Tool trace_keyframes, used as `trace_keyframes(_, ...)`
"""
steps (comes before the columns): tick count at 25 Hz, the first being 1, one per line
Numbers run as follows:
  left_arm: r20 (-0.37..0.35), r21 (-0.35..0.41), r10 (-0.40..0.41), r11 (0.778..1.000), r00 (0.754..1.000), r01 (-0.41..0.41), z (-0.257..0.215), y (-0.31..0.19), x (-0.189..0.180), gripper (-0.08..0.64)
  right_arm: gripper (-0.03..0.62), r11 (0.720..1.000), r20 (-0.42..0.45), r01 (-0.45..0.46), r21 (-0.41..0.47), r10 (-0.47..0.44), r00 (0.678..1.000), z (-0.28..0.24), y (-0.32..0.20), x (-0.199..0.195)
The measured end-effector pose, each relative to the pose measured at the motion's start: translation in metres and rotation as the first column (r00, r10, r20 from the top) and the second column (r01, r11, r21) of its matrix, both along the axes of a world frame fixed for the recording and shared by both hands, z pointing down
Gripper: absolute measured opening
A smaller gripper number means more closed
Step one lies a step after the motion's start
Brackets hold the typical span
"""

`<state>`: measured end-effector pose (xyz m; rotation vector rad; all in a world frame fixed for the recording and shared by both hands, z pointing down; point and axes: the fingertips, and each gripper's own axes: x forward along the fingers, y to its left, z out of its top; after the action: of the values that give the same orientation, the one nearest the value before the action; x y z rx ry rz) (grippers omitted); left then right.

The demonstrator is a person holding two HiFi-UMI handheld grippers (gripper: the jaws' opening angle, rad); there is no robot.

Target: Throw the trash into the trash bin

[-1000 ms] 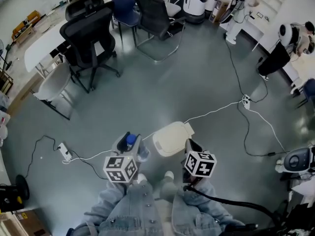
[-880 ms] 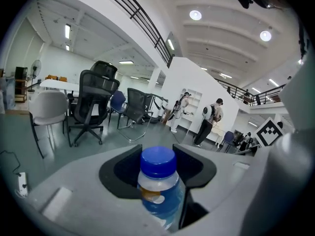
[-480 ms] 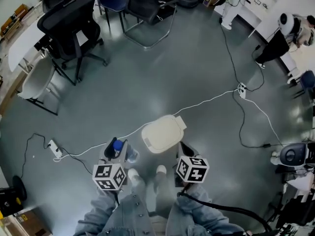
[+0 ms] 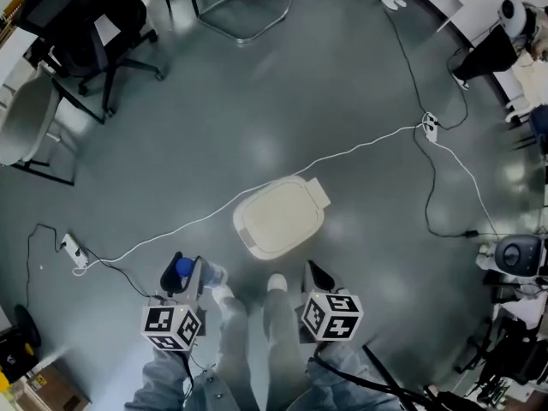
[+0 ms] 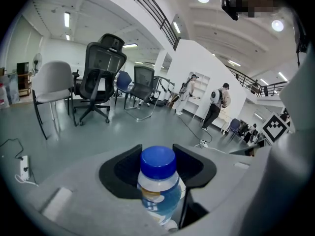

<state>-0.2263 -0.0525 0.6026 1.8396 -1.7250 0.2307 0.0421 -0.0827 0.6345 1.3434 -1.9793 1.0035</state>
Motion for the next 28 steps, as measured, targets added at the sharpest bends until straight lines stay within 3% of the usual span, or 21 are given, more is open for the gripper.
trace_keyframes(4,0.009,-0.048,0.000,0.999,1.000,0.001,0.057,0.007,-0.005,0.204,0.003,0.999,0.005,-0.022,-0.038,0.023,1.000,0.054,0.014,-0.001)
trace_keyframes(8,0.023,-0.080,0.006,0.997,1.000,-0.004,0.086,0.018,-0.015,0.204,0.003,0.997,0.008,-0.045,-0.069,0.046,0.999,0.089,0.029,-0.006)
trace_keyframes(15,0.047,-0.091,0.035,0.995,0.998,-0.030,0.102,0.013,-0.026,0.205,0.003,0.996,0.003,-0.048,-0.070,0.048,0.999,0.116,0.026,-0.020)
trace_keyframes(28,0.091,-0.131,0.058,0.990,0.994,-0.046,0.125,0.006,-0.082,0.204,0.003,0.997,0.011,-0.042,-0.068,0.043,0.999,0.143,0.017,-0.091)
